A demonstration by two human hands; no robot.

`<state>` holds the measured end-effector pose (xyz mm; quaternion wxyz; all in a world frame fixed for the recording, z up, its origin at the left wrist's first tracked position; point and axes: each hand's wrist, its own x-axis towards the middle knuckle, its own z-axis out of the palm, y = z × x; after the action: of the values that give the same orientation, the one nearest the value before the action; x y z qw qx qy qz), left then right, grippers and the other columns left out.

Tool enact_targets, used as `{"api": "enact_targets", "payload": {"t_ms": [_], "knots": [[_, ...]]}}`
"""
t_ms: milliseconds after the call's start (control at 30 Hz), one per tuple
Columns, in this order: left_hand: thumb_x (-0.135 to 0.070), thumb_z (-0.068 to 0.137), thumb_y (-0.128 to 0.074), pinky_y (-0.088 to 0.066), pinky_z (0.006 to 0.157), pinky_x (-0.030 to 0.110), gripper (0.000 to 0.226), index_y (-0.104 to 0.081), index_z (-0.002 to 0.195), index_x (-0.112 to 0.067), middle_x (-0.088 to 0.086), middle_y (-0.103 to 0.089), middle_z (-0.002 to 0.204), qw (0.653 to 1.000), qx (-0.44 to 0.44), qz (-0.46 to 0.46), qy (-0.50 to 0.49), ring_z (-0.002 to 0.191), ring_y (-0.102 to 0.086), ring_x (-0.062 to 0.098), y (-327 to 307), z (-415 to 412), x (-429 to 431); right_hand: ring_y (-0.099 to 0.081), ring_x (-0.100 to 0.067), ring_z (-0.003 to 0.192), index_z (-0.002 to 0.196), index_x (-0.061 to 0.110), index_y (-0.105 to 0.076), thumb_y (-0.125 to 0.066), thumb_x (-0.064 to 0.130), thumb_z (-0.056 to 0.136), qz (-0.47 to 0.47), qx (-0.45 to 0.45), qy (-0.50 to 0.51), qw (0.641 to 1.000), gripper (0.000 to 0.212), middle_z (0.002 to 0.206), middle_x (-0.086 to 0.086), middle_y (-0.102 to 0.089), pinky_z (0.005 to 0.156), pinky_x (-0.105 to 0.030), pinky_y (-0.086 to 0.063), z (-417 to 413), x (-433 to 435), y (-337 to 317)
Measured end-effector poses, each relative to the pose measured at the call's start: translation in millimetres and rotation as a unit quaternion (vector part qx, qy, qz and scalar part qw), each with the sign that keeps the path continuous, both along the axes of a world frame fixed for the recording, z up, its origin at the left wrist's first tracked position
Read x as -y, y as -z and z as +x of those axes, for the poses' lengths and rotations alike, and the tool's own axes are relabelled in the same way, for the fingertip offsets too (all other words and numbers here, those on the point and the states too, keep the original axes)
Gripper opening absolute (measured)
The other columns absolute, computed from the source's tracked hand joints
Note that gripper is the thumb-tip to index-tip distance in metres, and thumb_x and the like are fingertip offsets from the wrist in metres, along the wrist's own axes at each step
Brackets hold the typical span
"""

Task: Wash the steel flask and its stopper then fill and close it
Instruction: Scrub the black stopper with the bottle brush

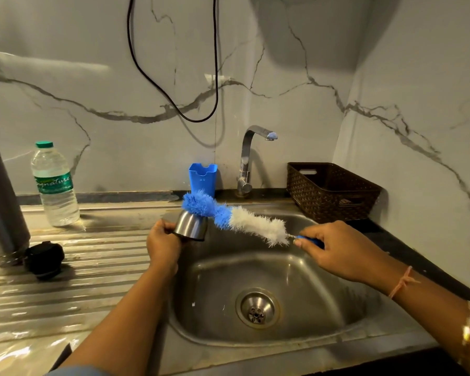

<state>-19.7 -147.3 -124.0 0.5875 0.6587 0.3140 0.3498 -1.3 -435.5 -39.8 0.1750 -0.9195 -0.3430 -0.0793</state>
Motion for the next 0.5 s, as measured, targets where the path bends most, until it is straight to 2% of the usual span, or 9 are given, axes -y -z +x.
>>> {"api": "enact_targets", "payload": {"t_ms": [133,233,333,400,500], "knots": [[0.014,0.08,-0.055,-0.042,0.052,0.014,0.031,-0.049,0.068,-0.015,0.0,-0.055,0.069,0.992,0.048,0.078,0.088,0.067,-0.051,0.012,-7.8,-1.8,22.8,-0.054,-0.019,0.056,0.077,0.014,-0.065,-0.051,0.036,0.094,-0.003,0.008,0.023,1.0,0.032,0.063,-0.007,-0.06,0.056,-0.036,-0.043,4.3,-5.1,-1.7],[0.009,0.083,-0.055,-0.038,0.053,0.02,0.027,-0.05,0.074,-0.016,-0.001,-0.054,0.072,0.998,0.013,0.046,0.045,0.07,-0.052,0.014,-6.5,0.5,18.8,-0.045,-0.011,0.051,0.068,0.018,-0.06,-0.052,0.035,0.094,-0.001,-0.01,0.04,0.999,0.032,0.057,-0.003,-0.052,0.051,-0.026,-0.034,2.2,-3.8,1.2],[0.008,0.083,-0.054,-0.033,0.052,0.021,0.023,-0.05,0.077,-0.014,0.005,-0.055,0.078,0.998,-0.041,0.039,-0.021,0.078,-0.05,0.02,1.3,-1.0,5.3,-0.044,-0.008,0.049,0.079,0.017,-0.067,-0.051,0.037,0.094,-0.017,0.0,0.031,0.999,0.03,0.059,0.0,-0.055,0.049,-0.018,-0.034,-9.2,-3.5,1.2],[0.006,0.084,-0.054,-0.033,0.052,0.021,0.019,-0.052,0.081,-0.012,0.006,-0.056,0.083,0.996,-0.048,0.078,0.009,0.075,-0.051,0.017,-0.4,-2.1,10.2,-0.043,-0.007,0.049,0.081,0.016,-0.067,-0.05,0.037,0.095,-0.022,0.005,0.026,0.999,0.031,0.057,0.001,-0.052,0.051,-0.015,-0.035,-11.5,-7.9,-1.5],[0.004,0.084,-0.058,-0.039,0.056,0.021,0.023,-0.051,0.076,-0.016,0.001,-0.058,0.077,0.992,-0.011,0.101,0.08,0.069,-0.053,0.011,-5.8,-0.6,25.9,-0.042,-0.007,0.05,0.081,0.013,-0.066,-0.049,0.036,0.095,-0.007,-0.015,0.043,0.999,0.031,0.058,0.001,-0.051,0.047,-0.017,-0.03,-2.6,-12.7,-4.3]]}}
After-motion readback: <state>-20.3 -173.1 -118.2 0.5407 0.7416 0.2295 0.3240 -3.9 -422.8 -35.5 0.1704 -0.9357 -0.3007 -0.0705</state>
